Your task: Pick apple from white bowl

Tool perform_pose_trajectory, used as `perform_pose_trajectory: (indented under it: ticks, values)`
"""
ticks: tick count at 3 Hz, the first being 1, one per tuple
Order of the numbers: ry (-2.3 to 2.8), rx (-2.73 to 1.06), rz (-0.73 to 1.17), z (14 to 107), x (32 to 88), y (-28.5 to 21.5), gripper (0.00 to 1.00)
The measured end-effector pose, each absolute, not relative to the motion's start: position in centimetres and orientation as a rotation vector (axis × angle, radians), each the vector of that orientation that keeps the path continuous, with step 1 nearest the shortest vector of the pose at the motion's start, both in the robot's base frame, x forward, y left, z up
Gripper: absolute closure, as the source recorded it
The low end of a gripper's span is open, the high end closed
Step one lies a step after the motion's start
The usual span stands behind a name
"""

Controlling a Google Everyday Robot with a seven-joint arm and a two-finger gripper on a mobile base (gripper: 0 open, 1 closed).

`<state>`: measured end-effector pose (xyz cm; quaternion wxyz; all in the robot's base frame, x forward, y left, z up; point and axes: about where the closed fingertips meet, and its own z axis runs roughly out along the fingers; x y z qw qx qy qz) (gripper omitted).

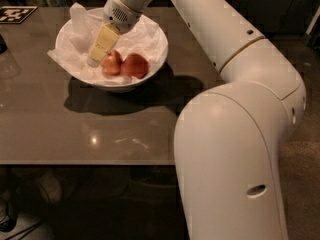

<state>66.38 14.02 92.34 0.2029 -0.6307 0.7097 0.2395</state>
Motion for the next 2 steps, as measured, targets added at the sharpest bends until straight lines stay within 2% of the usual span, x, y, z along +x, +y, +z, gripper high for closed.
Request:
perform_pose_trajectory:
  ticks: [2]
  values:
    - [1.929,-1.823,0.676,92.65,66.26,16.01,0.0]
